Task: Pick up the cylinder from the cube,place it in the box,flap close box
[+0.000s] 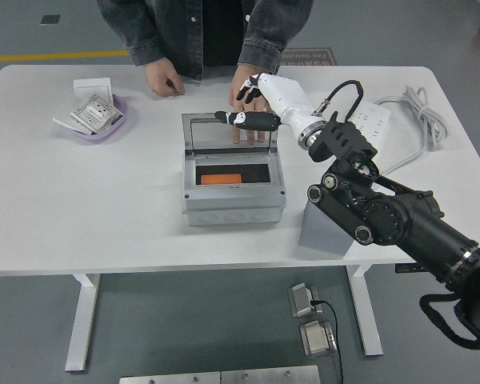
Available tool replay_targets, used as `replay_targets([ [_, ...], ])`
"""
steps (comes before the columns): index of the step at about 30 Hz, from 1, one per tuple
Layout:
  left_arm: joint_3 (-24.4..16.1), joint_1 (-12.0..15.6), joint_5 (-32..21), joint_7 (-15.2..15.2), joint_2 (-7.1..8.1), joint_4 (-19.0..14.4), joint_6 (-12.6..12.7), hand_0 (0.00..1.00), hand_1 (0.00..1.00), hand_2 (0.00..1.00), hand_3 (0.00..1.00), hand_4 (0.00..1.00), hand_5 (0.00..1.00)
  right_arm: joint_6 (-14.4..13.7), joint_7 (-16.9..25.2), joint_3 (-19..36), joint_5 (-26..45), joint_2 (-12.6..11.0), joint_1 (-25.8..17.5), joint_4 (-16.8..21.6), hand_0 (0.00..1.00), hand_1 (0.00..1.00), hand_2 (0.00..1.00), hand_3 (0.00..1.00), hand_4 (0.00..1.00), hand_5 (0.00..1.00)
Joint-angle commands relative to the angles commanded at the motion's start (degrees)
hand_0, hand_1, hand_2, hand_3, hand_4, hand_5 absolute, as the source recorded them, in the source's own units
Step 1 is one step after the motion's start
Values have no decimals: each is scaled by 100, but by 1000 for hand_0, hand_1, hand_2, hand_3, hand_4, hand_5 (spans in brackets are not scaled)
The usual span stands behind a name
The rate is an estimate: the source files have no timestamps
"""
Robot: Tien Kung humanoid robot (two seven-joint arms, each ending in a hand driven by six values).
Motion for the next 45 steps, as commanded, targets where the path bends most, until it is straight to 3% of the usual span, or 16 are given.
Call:
replay_targets([
  [10,-8,-3,43,2,-11,0,-12,638,655,462,614,685,416,-63,65,-73,90,72,31,-209,661,645,591,547,998,778],
  [22,-20,-10,94,-7,-36,0,-24,638,655,463,614,683,415,-139,87,-258,130,-41,-142,-27,622,634,596,556,997,773],
  [31,17,5,61,-14,-46,0,-20,638,655,464,615,682,414,-208,-21,-429,10,-376,-387,682,585,628,596,560,995,771],
  [32,27,5,47,-17,-47,0,-19,637,655,464,615,683,414,-214,-32,-452,5,-410,-412,767,518,605,600,560,986,761],
  [37,64,2,-7,-28,-48,0,-15,637,655,464,615,683,414,-234,-92,-598,-5,-577,-546,1178,518,605,600,560,986,761],
  [38,67,3,-14,-29,-48,0,-13,637,655,464,614,681,412,-236,-100,-624,-1,-607,-572,1247,457,581,603,561,975,754],
  [45,92,11,-60,-27,-43,0,-5,636,655,465,614,680,411,-254,-152,-738,-7,-824,-750,1697,417,548,611,563,974,757],
])
